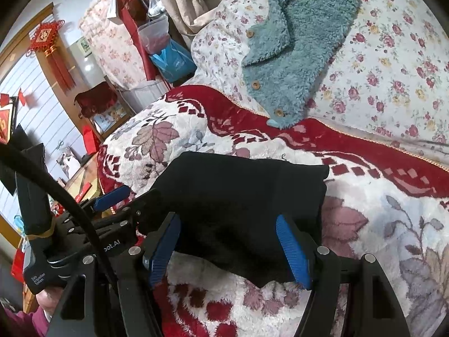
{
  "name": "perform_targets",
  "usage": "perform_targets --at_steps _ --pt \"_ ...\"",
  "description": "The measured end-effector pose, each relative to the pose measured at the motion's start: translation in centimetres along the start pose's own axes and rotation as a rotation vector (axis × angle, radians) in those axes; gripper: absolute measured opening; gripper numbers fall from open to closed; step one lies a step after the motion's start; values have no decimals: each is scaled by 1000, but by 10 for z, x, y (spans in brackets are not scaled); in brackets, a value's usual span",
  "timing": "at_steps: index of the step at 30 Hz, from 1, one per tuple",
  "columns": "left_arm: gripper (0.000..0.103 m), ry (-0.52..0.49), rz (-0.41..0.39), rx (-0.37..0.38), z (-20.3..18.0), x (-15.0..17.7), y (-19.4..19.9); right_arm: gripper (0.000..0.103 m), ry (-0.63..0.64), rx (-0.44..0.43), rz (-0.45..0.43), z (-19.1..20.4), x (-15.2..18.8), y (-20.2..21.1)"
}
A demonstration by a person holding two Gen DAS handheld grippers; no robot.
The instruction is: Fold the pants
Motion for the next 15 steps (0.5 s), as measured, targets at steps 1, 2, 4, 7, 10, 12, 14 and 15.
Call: perform_targets --at_steps 1,2,4,7,10,12,14,15 --pt "70 -1 -1 3 0 -1 -1 69 0 1 0 -1 -1 0" --pt "70 -2 -2 5 -1 -3 -3 69 -1 2 0 -2 -2 -1" --pt "70 -4 -2 7 -1 -4 -5 69 -3 3 1 -4 -3 -2" --pt "70 -13 -21 0 -3 -8 -8 69 -1 3 4 -4 -3 -2" --pt "70 -2 -79 -29 -1 -8 -2 69 -1 2 12 -6 -2 -6" --pt "70 -17 -68 -21 -3 -8 -2 69 -4 2 16 -6 0 -7" --pt "70 -26 -43 -20 -7 -7 0 69 -1 2 9 -6 2 -3" --pt "70 -24 -29 -19 -9 -7 0 69 1 5 5 -6 3 0"
Point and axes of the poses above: each gripper's, at about its wrist camera, not at the fingertips, and y roughly against the way its jaws point, z to its left, x to its underside, the point moved 3 cm from there along -y, roughly the way its jaws point, and after that the axes turned 5 degrees about -y, right-handed, at the moved point
